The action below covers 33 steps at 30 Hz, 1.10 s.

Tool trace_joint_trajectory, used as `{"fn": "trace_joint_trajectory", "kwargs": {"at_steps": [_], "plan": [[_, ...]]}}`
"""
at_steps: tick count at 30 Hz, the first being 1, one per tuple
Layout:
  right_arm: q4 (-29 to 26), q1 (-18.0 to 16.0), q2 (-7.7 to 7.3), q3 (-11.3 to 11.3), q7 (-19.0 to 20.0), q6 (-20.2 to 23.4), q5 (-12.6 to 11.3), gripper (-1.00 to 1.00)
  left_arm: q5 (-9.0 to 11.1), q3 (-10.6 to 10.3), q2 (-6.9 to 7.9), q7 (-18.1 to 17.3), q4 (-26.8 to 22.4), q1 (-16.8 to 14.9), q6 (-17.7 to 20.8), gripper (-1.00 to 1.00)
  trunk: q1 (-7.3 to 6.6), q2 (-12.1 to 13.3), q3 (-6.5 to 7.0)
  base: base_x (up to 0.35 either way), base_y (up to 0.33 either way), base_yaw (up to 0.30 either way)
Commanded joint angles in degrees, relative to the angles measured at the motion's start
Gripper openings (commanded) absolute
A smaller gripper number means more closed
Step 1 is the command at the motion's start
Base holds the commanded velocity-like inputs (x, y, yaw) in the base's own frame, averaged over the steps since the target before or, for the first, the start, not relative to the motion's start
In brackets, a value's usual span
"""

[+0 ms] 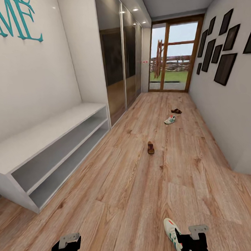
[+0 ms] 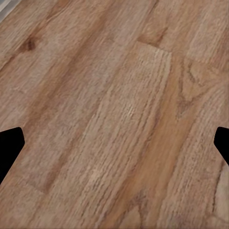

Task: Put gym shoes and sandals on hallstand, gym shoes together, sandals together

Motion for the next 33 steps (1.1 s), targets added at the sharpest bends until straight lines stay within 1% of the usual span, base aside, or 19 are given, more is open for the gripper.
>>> {"fn": "trace_joint_trajectory", "kwargs": {"at_steps": [1, 10, 21, 26, 33], "plan": [[0.1, 0.0, 0.01, 0.0, 0.0, -0.2, 0.1, 1.00, 0.2, 0.1, -0.01, 0.0, 0.0, 0.0, -0.2, 1.00, -0.01, 0.0, -0.05, 0.004, -0.006, 0.000], [0.1, 0.0, 0.04, 0.0, 0.0, -0.2, 0.1, 1.00, 0.1, 0.0, -0.01, -0.1, 0.0, -0.1, -0.2, 1.00, -0.01, 0.0, -0.13, 0.002, -0.002, 0.027], [0.1, 0.0, 0.01, -0.1, 0.0, -0.2, 0.1, 1.00, 0.2, -0.1, -0.01, -0.5, 0.0, -0.1, -0.1, 1.00, -0.01, 0.0, -0.74, 0.000, 0.000, 0.144], [0.1, 0.0, -0.01, -0.1, 0.1, -0.2, 0.0, 1.00, 0.2, -0.1, -0.01, -2.0, 0.1, -0.1, -0.1, 1.00, 1.09, -2.0, -2.06, 0.000, 0.000, 0.085], [0.0, 0.0, -0.02, -0.2, 0.1, -0.2, 0.0, 1.00, 0.2, -0.1, -0.01, -2.8, 0.1, -0.1, 0.0, 1.00, 2.63, -4.8, -3.94, 0.000, 0.000, 0.023]]}}
